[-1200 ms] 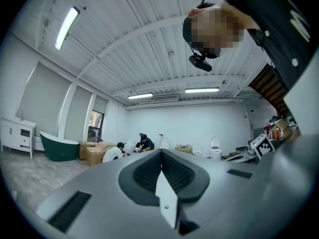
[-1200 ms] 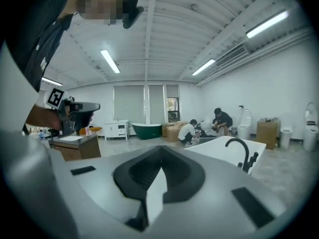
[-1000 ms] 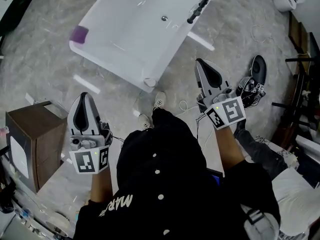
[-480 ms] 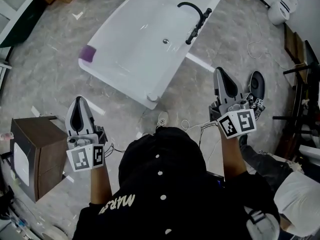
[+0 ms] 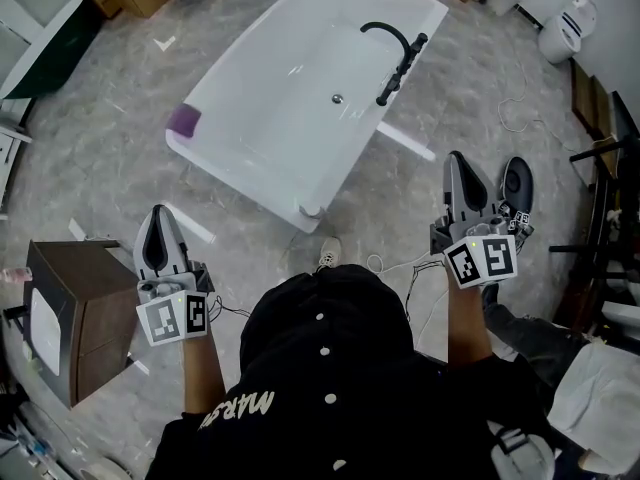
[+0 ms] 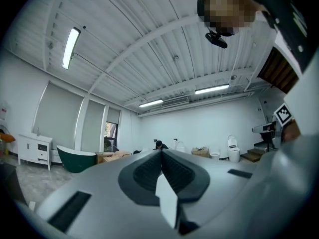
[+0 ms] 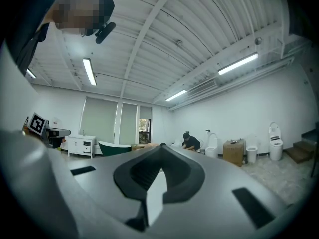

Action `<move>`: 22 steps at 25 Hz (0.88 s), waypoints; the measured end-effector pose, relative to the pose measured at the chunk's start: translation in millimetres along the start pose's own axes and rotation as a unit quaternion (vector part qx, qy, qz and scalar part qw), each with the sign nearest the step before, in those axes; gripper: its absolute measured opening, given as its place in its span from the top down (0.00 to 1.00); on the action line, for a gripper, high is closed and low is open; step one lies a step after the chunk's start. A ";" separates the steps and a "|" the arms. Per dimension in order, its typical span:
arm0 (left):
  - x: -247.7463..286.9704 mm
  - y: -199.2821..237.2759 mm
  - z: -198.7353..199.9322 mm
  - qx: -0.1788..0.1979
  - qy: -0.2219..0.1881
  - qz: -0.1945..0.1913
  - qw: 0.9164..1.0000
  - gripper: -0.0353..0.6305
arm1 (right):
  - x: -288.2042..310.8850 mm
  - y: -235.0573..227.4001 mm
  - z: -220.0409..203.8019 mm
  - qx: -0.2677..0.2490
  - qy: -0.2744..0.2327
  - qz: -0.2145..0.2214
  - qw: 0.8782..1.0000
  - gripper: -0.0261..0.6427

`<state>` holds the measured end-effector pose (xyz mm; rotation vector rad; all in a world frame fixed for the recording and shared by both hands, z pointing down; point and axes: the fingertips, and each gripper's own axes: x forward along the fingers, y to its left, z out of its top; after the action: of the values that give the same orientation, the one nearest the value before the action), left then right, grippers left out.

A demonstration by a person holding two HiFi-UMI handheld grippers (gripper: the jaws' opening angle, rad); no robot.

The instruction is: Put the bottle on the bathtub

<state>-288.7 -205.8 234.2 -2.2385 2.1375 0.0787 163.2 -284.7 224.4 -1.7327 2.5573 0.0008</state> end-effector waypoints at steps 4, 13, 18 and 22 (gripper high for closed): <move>0.0 -0.8 -0.2 -0.002 0.001 0.000 1.000 0.93 | 2.5 0.9 -2.4 -0.003 0.001 -0.002 1.000 0.96; 4.5 -7.8 1.3 0.000 -0.002 -0.007 1.000 0.93 | 9.7 4.5 -5.2 -0.001 0.004 0.006 1.000 0.96; 3.8 -6.8 0.4 -0.001 -0.002 -0.007 1.000 0.93 | 10.5 7.5 -8.4 -0.001 0.005 0.007 1.000 0.96; 5.6 -6.2 1.4 0.000 -0.003 -0.009 1.000 0.93 | 13.3 8.8 -10.1 0.000 0.007 0.009 1.000 0.96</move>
<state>-282.2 -211.0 232.4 -2.2541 2.1156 0.0848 149.8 -294.1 233.6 -1.7163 2.5819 -0.0115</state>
